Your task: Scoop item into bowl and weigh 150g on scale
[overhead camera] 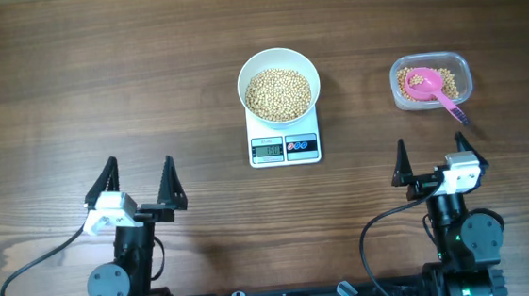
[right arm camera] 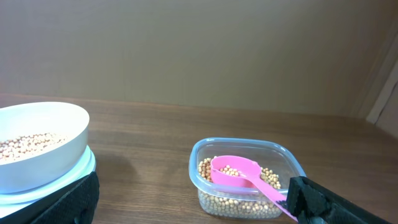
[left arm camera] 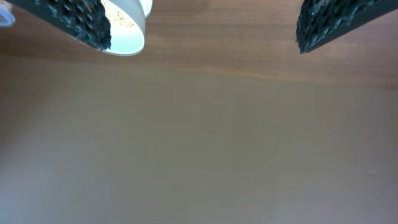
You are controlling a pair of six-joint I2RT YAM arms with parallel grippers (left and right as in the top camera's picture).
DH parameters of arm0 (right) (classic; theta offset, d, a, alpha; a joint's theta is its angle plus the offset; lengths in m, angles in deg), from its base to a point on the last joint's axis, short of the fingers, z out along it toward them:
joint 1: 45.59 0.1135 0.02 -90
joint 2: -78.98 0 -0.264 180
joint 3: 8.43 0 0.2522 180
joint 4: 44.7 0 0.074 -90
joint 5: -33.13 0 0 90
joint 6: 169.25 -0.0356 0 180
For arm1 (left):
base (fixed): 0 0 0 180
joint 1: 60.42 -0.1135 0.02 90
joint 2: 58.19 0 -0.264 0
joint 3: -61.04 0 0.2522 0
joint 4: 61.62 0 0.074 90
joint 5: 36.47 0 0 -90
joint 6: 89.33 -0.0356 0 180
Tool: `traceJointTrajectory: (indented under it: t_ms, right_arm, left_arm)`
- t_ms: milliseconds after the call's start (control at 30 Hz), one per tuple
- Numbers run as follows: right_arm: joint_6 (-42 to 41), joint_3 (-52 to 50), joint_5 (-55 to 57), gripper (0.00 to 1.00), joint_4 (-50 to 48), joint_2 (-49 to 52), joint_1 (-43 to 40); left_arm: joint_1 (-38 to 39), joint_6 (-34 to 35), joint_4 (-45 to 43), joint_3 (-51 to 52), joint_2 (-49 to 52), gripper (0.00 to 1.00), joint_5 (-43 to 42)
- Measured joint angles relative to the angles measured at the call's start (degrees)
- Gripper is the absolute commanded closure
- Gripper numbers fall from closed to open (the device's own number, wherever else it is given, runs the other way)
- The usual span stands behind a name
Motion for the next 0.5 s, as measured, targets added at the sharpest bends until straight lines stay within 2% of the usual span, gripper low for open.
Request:
traceJointTrajectory:
  t_ms: [167, 267, 333, 433, 500]
  right_arm:
    - [0.0, 0.0, 0.0, 0.0, 0.0, 0.0, 0.0]
    - [0.0, 0.0, 0.0, 0.0, 0.0, 0.0, 0.0]
    - [0.0, 0.0, 0.0, 0.0, 0.0, 0.0, 0.0]
    - [0.0, 0.0, 0.0, 0.0, 0.0, 0.0, 0.0]
    - [0.0, 0.0, 0.0, 0.0, 0.0, 0.0, 0.0]
  left_arm:
    - [0.0, 0.0, -0.7, 1.0, 0.0, 0.0, 0.2]
    - [0.0, 0.5, 1.8, 1.0, 0.0, 0.0, 0.5]
    - [0.0, 3.0, 4.5, 1.0, 0.0, 0.0, 1.6]
    - [0.0, 11.0, 9.7, 1.1, 0.0, 0.0, 5.8]
    - [0.0, 13.2, 11.8, 1.2, 0.0, 0.0, 7.4]
